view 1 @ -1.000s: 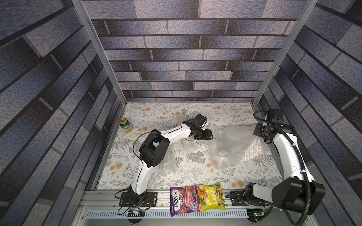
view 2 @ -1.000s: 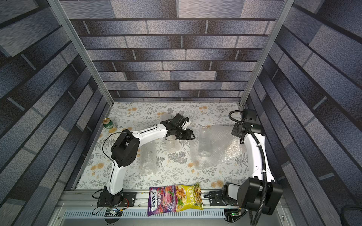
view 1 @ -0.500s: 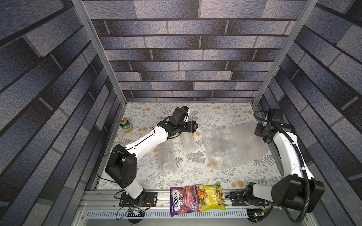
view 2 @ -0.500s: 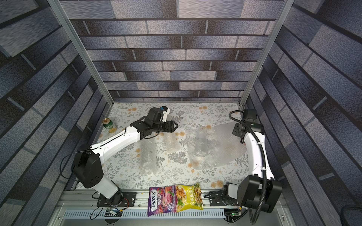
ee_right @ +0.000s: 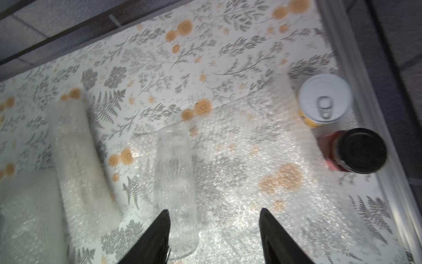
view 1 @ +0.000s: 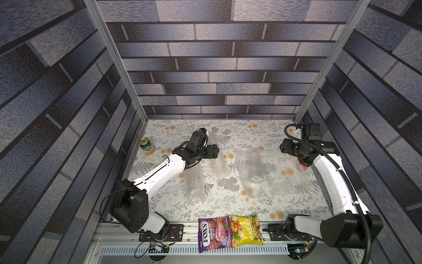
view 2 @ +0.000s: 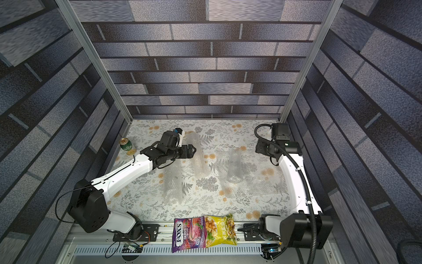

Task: Unwrap the vase from the bubble wrap
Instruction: Pick up the vase from the bubble wrap.

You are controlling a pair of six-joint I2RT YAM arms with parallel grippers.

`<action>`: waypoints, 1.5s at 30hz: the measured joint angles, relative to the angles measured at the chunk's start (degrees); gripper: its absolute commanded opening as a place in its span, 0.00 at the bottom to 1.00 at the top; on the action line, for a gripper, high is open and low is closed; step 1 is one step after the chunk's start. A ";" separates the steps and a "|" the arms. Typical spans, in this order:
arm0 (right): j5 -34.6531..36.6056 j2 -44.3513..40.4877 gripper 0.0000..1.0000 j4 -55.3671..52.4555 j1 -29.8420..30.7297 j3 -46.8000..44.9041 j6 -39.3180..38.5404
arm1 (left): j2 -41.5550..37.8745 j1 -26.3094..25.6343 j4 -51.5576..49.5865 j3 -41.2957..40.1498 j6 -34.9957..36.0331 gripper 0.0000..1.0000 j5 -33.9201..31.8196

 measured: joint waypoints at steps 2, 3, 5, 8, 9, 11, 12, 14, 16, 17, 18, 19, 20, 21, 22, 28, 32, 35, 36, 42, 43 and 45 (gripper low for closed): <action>-1.60 1.90 0.65 0.66 2.49 -0.11 1.36 | 0.00 0.20 0.22 -1.01 -0.02 0.89 0.00; -1.77 2.84 0.66 1.31 3.28 -0.24 2.05 | 0.00 0.17 0.20 -1.53 0.00 0.89 0.02; -1.86 4.48 0.67 2.54 5.07 -0.55 3.23 | -0.02 0.17 0.20 -2.34 -0.02 0.89 0.00; -1.25 7.45 0.72 3.98 7.54 -0.52 4.74 | -0.20 0.17 0.20 -2.99 0.00 0.90 0.00; -1.11 8.79 0.74 4.37 8.24 -0.46 5.25 | -0.28 0.17 0.20 -3.04 0.00 0.90 0.00; -0.96 11.72 0.74 5.03 9.20 -0.11 5.90 | -0.50 0.20 0.20 -3.04 0.00 0.91 0.00; -0.96 13.25 0.74 5.29 9.70 0.22 6.10 | -0.63 0.24 0.22 -3.04 0.00 0.91 0.00; -0.52 16.41 0.75 5.70 10.43 1.22 6.47 | -0.79 0.26 0.20 -3.04 0.02 0.94 0.00; 0.09 19.61 0.76 5.75 10.93 2.91 6.73 | -0.83 0.46 0.17 -3.04 0.02 0.96 -0.02; 0.37 21.14 0.77 5.88 11.21 3.87 6.86 | -0.83 0.55 0.17 -3.04 0.02 0.96 0.00; 0.83 22.53 0.78 5.97 11.47 4.74 6.91 | -0.83 0.68 0.17 -3.04 0.02 0.96 0.00; 1.31 23.67 0.78 5.92 11.76 5.55 6.95 | -0.83 0.81 0.20 -3.04 0.02 0.96 0.00; 1.86 24.96 0.78 5.95 12.00 6.51 7.02 | -0.83 0.94 0.20 -3.04 0.02 0.96 0.00; 2.40 26.05 0.78 5.95 12.15 7.34 7.06 | -0.83 1.14 0.17 -3.04 0.02 0.96 0.02; 2.82 27.19 0.79 5.92 12.26 8.17 7.06 | -0.83 1.27 0.17 -3.04 0.04 0.96 0.04; 4.00 32.68 0.82 5.66 12.79 12.20 7.06 | -0.83 2.29 0.20 -3.04 0.07 0.97 0.24; 4.70 35.80 0.82 5.11 13.53 14.47 7.04 | -0.83 2.75 0.22 -3.04 0.07 0.97 0.50; 5.07 38.10 0.83 4.37 13.79 16.17 6.93 | -0.83 3.15 0.61 -3.10 0.07 0.97 0.74; 5.27 38.77 0.83 4.26 13.92 16.59 6.86 | -0.83 3.28 0.76 -3.13 0.07 0.97 0.90; 6.56 42.21 0.83 3.23 14.14 18.21 6.86 | -0.83 4.15 1.60 -3.80 0.09 0.96 1.99; 6.75 42.91 0.83 2.99 14.14 18.62 6.86 | -0.83 4.20 1.64 -3.89 0.09 0.96 2.05; 7.02 44.13 0.83 2.86 14.14 19.08 6.84 | -0.83 4.44 1.79 -4.07 0.22 0.95 2.21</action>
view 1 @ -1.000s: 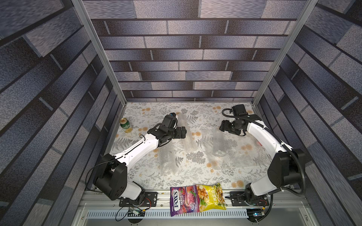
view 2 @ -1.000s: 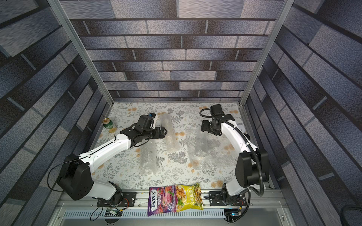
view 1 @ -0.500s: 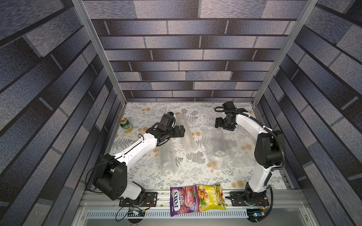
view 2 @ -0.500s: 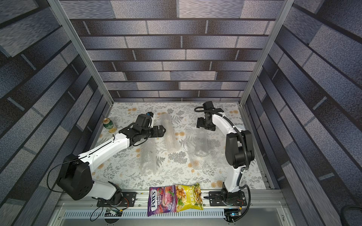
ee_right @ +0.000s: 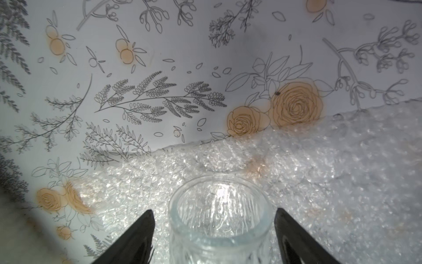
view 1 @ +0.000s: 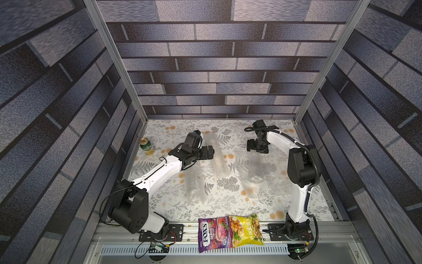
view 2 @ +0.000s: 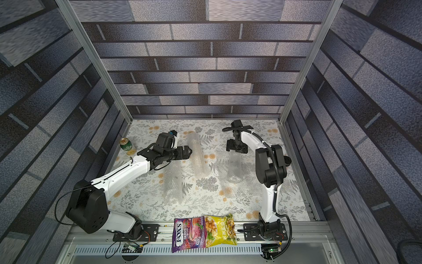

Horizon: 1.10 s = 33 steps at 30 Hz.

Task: Unwrap the vase from the bubble wrap
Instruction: Pick up the vase from the bubble wrap.

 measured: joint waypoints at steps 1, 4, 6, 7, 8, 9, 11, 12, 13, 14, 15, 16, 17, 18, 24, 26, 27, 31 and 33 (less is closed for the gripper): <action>0.07 0.57 0.83 -0.07 0.00 0.09 0.02 | 0.00 0.04 0.13 -0.02 0.02 0.95 0.15; 0.22 1.75 0.82 -0.24 0.00 0.09 0.02 | 0.00 0.13 0.31 -0.04 0.07 0.95 0.63; 0.22 2.08 0.82 -0.31 0.00 0.09 0.02 | 0.00 0.13 0.42 -0.04 0.22 0.95 0.85; 0.20 2.14 0.81 -0.33 0.00 0.09 0.02 | 0.00 0.13 0.52 -0.07 0.22 0.95 0.90; 0.20 2.19 0.81 -0.39 0.00 0.11 0.02 | 0.00 0.13 0.59 -0.07 0.22 0.95 1.03; 0.20 2.27 0.80 -0.50 0.00 0.22 0.02 | 0.00 0.13 0.59 -0.07 0.22 0.95 1.05; 0.15 2.71 0.79 -0.50 0.00 0.61 0.02 | 0.00 0.13 0.66 -0.07 0.22 0.95 1.07; 0.13 2.95 0.78 -0.46 0.00 0.72 0.02 | 0.00 0.13 0.70 -0.07 0.22 0.95 1.07; 0.07 3.15 0.77 -0.48 0.00 0.74 0.02 | 0.00 0.13 0.72 -0.07 0.22 0.95 1.07; -0.07 3.30 0.75 -0.50 0.00 0.74 0.00 | 0.00 0.13 0.74 -0.07 0.22 0.95 1.07; -0.09 3.45 0.74 -0.50 0.00 0.74 -0.09 | 0.00 0.13 0.74 -0.11 0.22 0.95 1.07; -0.13 3.50 0.72 -0.50 0.00 0.74 -0.15 | 0.00 0.13 0.76 -0.17 0.24 0.95 1.05; -0.28 3.50 0.70 -0.50 0.00 0.74 -0.17 | 0.00 0.13 0.76 -0.33 0.22 0.95 1.07; -0.31 3.50 0.68 -0.48 0.00 0.74 -0.22 | 0.00 0.13 0.74 -0.48 0.22 0.95 1.07; -0.35 3.34 0.51 -0.48 0.00 0.74 -0.24 | 0.00 0.13 0.74 -0.66 0.22 0.95 1.09; -0.35 3.08 0.46 -0.55 0.00 0.74 -0.33 | 0.00 0.13 0.74 -0.66 0.22 0.95 1.09; -0.33 2.86 0.46 -0.57 0.00 0.74 -0.42 | 0.00 0.11 0.76 -0.66 0.22 0.95 1.14; -0.26 -0.37 0.45 -0.42 0.00 -0.48 -0.46 | 0.00 -0.26 0.76 -0.66 0.22 0.95 1.38; -0.22 -3.32 0.44 -0.37 0.00 -1.53 -0.46 | 0.00 -0.50 0.74 -0.66 0.22 0.95 1.49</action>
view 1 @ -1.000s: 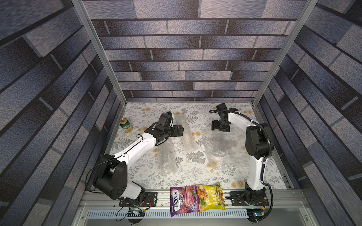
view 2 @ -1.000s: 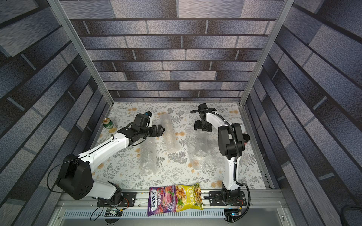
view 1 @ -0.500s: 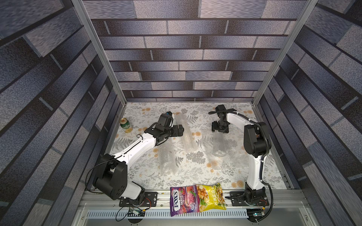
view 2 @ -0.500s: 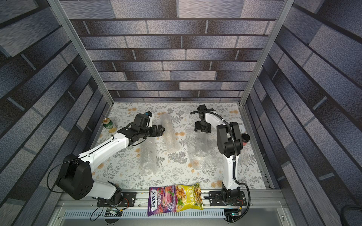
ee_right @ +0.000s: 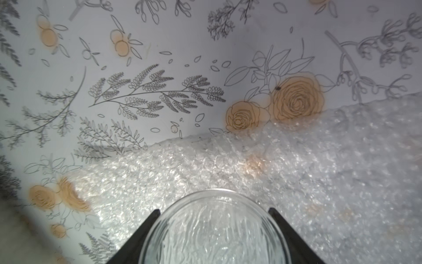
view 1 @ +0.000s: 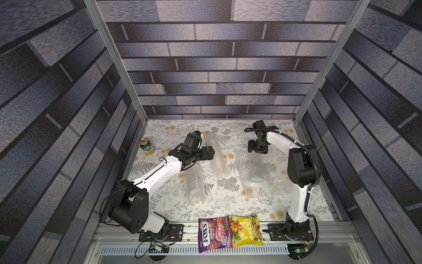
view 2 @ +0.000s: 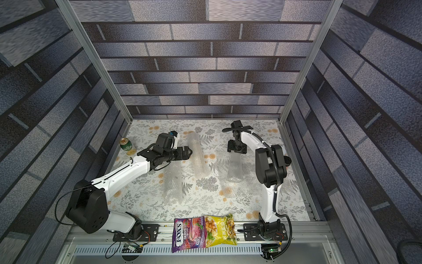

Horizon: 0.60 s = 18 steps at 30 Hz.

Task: Unwrap the vase from the bubble wrap
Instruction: Pick up the vase from the bubble wrap.

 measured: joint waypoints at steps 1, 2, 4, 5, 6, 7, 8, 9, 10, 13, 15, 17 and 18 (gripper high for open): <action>0.07 -1.42 0.44 0.02 0.00 -0.48 0.00 | 0.00 -0.13 0.00 0.00 0.00 0.95 0.00; 0.17 -3.04 0.43 0.07 0.00 -1.03 -0.02 | 0.00 -0.33 0.00 0.02 0.00 0.95 0.00; 0.28 -6.16 0.42 0.26 0.00 -2.32 -0.02 | 0.02 -0.72 0.00 0.02 0.00 0.95 0.00; 0.39 -7.89 0.42 0.37 0.00 -3.17 -0.13 | 0.02 -0.98 0.00 0.02 0.00 0.95 0.00; 0.42 -9.46 0.41 0.46 0.00 -4.07 -0.20 | 0.02 -1.20 -0.02 0.07 0.00 0.95 0.00; 0.46 -10.73 0.41 0.52 0.00 -4.85 -0.20 | 0.04 -1.40 -0.02 0.11 0.00 0.95 0.00; 0.61 -12.31 0.41 0.72 0.00 -6.03 -0.20 | 0.09 -1.64 -0.04 0.22 0.00 0.95 0.00; 0.66 -13.94 0.40 1.09 0.00 -7.50 -0.22 | 0.11 -1.84 -0.09 0.37 0.00 0.95 -0.02; 0.76 -15.41 0.40 1.38 0.00 -8.74 -0.20 | 0.13 -2.03 -0.09 0.50 0.00 0.95 0.00; 0.85 -19.26 0.37 2.43 0.00 -12.39 -0.17 | 0.22 -2.49 -0.20 1.05 0.00 0.95 0.00; 0.87 -21.51 0.37 3.58 0.22 -14.36 -0.17 | 0.55 -2.56 -0.13 1.53 0.00 0.95 0.00; 1.22 -23.65 0.36 5.90 0.39 -16.39 -0.15 | 0.85 -2.67 0.00 1.70 0.00 0.95 0.00; 1.51 -24.81 0.36 7.28 0.52 -17.55 -0.13 | 0.96 -2.82 0.00 1.73 0.00 0.95 0.00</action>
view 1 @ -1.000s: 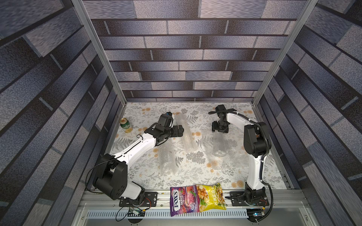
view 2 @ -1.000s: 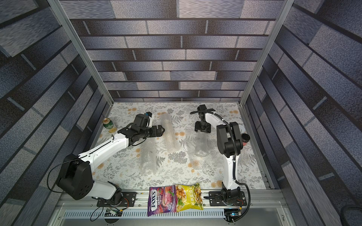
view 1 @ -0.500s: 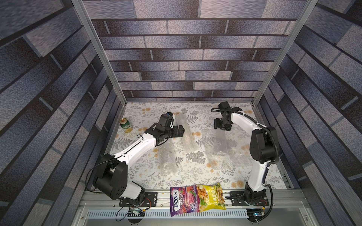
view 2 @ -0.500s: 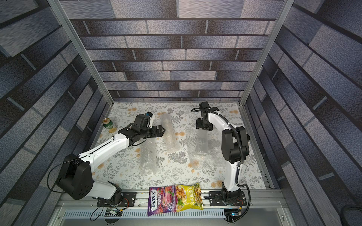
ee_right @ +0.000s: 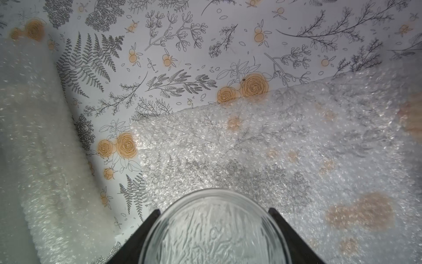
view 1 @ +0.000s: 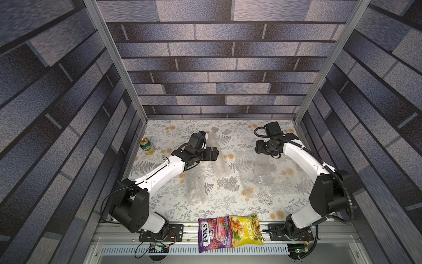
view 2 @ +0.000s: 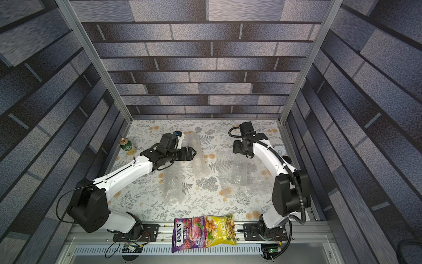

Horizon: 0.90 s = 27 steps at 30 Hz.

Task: Unwrap the vase from the bubble wrap
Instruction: Pick up the vase from the bubble wrap, then place the vase at the center of the board.

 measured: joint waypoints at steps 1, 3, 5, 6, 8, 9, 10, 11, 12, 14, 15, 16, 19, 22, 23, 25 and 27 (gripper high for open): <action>0.39 -1.42 0.35 1.99 0.13 -1.62 0.00 | 0.15 0.00 -0.02 0.00 0.00 0.95 0.00; 1.05 -4.28 0.35 5.70 0.55 -4.81 0.26 | 0.55 0.00 0.00 0.13 0.00 0.95 0.02; 2.01 -6.93 0.35 9.40 1.20 -7.87 0.50 | 1.05 0.00 -0.07 0.37 0.00 0.95 0.02; 2.45 -7.72 0.35 10.49 1.51 -8.68 0.63 | 1.22 0.00 -0.07 0.52 0.00 0.95 0.02; 3.61 -9.38 0.35 13.64 2.29 -10.34 0.81 | 1.55 0.00 -0.04 0.85 0.00 0.95 0.04; 4.11 -9.97 0.35 14.78 2.60 -10.80 0.81 | 1.62 0.00 -0.04 0.92 0.00 0.95 0.04; 4.85 -10.73 0.35 16.24 3.08 -11.23 0.81 | 1.64 0.00 -0.02 0.94 0.00 0.95 0.04; 5.46 -11.45 0.35 17.62 3.56 -11.52 0.70 | 1.64 0.00 -0.04 0.94 0.00 0.95 0.04; 6.08 -12.15 0.34 18.75 3.98 -11.65 0.57 | 1.64 0.00 -0.04 0.96 0.00 0.95 0.02; 7.78 -13.68 0.33 21.59 5.16 -11.72 -0.07 | 1.75 0.02 -0.02 1.01 0.00 0.95 0.04; 8.44 -14.19 0.33 22.86 5.66 -11.72 -0.44 | 1.86 0.02 0.02 1.09 0.00 0.95 0.04; 9.40 -14.78 0.33 24.79 6.38 -11.72 -1.01 | 2.12 0.07 0.02 1.29 0.00 0.95 0.15; 11.54 -15.30 0.33 31.41 7.98 -12.33 -2.47 | 2.93 0.37 0.22 1.90 0.00 0.95 1.01; 13.38 -14.69 0.33 38.07 8.74 -13.68 -3.89 | 3.41 0.96 0.24 2.47 0.00 0.95 1.60; 13.90 -14.08 0.33 39.63 8.74 -13.81 -4.22 | 3.58 1.22 0.31 2.75 0.00 0.95 1.81; 14.80 -11.85 0.33 44.22 9.03 -13.81 -5.09 | 3.78 1.84 0.61 3.28 0.00 0.95 2.43; 15.65 -9.09 0.33 48.83 9.51 -13.81 -6.32 | 4.13 2.38 0.94 3.85 0.00 0.95 2.82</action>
